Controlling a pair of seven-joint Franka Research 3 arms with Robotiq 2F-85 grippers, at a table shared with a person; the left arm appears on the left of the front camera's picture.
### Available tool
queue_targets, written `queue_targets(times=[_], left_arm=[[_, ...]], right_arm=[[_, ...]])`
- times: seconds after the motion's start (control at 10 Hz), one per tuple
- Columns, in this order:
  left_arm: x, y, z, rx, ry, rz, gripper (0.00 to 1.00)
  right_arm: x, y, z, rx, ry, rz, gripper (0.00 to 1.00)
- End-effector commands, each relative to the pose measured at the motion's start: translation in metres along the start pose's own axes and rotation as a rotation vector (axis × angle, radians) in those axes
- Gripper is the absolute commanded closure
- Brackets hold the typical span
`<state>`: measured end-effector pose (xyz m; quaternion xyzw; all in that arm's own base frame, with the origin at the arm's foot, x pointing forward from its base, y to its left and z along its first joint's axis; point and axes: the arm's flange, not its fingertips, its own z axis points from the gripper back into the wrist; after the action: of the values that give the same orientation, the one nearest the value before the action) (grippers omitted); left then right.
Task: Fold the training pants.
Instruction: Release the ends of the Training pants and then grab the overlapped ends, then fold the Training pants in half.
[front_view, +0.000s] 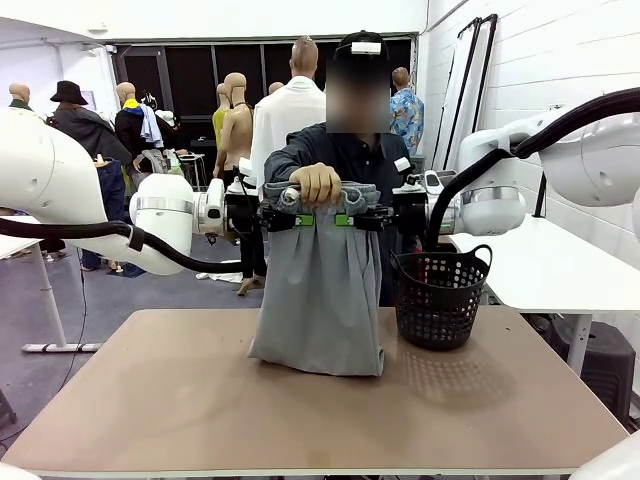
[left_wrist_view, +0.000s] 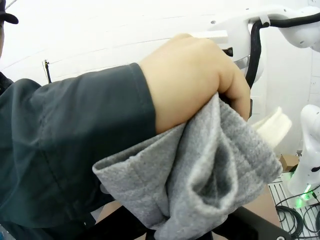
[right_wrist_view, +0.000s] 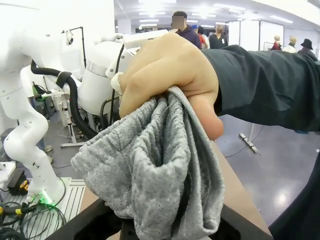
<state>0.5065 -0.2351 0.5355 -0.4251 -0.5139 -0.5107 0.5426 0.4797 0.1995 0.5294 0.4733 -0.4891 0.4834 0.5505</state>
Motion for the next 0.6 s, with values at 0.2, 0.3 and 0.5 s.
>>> queue_targets(times=[0.2,0.3,0.5], left_arm=[[0.0,0.0,0.0,0.0,0.0,0.0,1.0],[0.0,0.0,0.0,0.0,0.0,0.0,1.0],[0.0,0.0,0.0,0.0,0.0,0.0,1.0]], right_arm=[[0.0,0.0,0.0,0.0,0.0,0.0,1.0],[0.0,0.0,0.0,0.0,0.0,0.0,1.0],[0.0,0.0,0.0,0.0,0.0,0.0,1.0]])
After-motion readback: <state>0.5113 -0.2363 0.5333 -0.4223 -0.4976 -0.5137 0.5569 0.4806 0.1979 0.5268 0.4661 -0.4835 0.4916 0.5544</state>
